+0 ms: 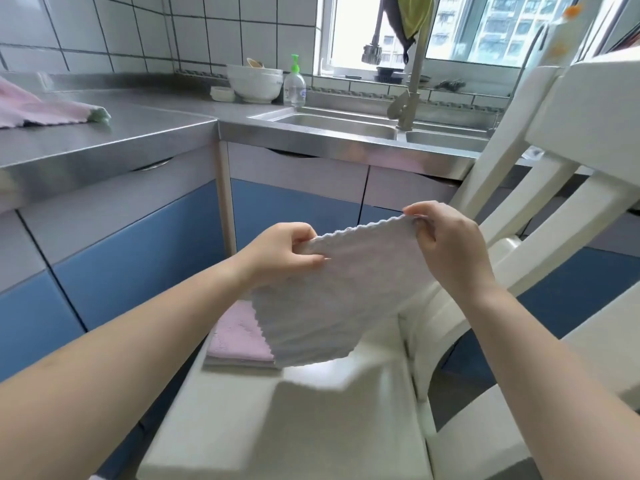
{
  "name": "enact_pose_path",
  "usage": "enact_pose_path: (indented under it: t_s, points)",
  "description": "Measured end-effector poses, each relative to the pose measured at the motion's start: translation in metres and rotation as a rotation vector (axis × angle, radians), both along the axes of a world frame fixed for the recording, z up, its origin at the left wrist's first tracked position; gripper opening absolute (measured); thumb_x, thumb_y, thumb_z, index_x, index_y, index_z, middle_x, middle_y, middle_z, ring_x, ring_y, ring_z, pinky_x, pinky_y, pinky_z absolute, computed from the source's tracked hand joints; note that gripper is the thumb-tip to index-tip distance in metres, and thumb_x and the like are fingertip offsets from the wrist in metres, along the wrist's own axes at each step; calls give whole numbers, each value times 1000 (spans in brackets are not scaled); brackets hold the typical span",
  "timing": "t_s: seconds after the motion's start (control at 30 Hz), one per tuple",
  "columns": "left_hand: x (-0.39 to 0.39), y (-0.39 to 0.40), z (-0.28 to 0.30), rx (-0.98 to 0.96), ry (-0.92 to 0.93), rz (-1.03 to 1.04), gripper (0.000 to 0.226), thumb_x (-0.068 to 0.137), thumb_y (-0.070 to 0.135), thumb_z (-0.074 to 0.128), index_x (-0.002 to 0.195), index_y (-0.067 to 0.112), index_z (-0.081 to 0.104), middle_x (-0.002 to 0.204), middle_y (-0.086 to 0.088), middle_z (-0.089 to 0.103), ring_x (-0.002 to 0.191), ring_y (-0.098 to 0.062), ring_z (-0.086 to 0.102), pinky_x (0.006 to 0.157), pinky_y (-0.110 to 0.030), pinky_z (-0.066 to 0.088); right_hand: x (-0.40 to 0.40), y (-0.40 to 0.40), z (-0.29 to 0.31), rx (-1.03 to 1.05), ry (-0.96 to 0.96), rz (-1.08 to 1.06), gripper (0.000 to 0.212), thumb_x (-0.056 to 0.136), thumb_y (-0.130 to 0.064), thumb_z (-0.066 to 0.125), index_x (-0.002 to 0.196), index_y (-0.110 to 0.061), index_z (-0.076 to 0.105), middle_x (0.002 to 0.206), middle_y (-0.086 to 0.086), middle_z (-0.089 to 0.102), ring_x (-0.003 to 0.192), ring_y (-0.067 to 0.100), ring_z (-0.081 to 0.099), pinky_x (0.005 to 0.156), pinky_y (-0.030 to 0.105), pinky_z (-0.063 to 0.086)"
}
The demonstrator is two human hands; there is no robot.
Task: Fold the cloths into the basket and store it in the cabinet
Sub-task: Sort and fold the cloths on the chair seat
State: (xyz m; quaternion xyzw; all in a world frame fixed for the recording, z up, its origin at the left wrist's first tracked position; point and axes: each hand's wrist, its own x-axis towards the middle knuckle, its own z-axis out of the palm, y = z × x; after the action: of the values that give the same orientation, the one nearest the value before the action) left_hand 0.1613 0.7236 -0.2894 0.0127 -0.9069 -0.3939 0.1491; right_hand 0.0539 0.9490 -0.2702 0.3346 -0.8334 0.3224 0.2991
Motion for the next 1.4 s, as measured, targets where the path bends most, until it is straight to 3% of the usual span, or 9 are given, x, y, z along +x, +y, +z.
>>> enact_pose_path:
  t_s: [0.3,0.5,0.63,0.77,0.87,0.93,1.0,1.2,1.4]
  points:
    - [-6,-26,19,-336,152,284,7,85,25,66,90,20,67,89,4,67,83,-16,59,69,-29,46,-36,-8,13,268,-193,-78,38,85,0,42,106,-16,70,110,7,67,104,27,57,83,33,46]
    - [21,-18,36,-562,482,326,17,82,30,71,82,14,64,70,4,67,65,-22,60,82,-37,42,-14,6,18,33,-118,-61,24,81,-3,50,84,-15,71,86,2,62,79,19,54,64,23,34]
    - [62,-11,6,-633,343,321,18,81,26,72,78,18,56,68,8,65,58,-14,52,107,-50,27,22,23,-14,0,-227,54,24,81,-4,51,76,-23,65,80,-7,59,73,10,52,63,13,37]
    - [103,1,-49,-596,80,284,17,86,23,66,78,19,51,60,10,52,50,-6,41,114,-44,22,55,39,-72,120,-378,108,24,82,-7,52,74,-28,60,78,-12,58,76,1,53,61,13,38]
    - [128,12,-96,-555,-129,275,19,87,36,62,81,21,51,68,10,55,60,-13,42,106,-34,31,78,51,-124,220,-550,131,21,84,-11,51,75,-28,58,76,-13,58,69,-1,51,56,11,35]
    - [140,18,-119,-477,-231,244,20,87,42,60,79,26,50,72,12,54,69,-14,44,76,-28,42,92,58,-156,286,-690,152,21,87,-13,49,75,-29,55,73,-12,57,63,-1,48,54,13,34]
    - [151,23,-138,-380,-332,204,20,87,42,58,76,28,49,75,11,57,71,-12,49,61,-26,37,104,65,-184,351,-795,169,26,89,-12,47,73,-32,50,71,-11,55,63,0,45,55,13,34]
    - [165,30,-178,-273,-455,191,28,88,42,56,66,33,40,71,11,55,69,-8,48,54,-16,30,118,79,-223,408,-842,158,26,90,-10,45,77,-32,51,78,-12,59,75,-4,51,65,11,36]
    - [162,25,-192,-91,-471,203,18,83,40,66,77,36,50,79,15,59,72,0,51,63,-15,38,113,80,-233,315,-831,95,27,92,-16,52,82,-41,52,83,-24,62,81,-4,56,65,6,38]
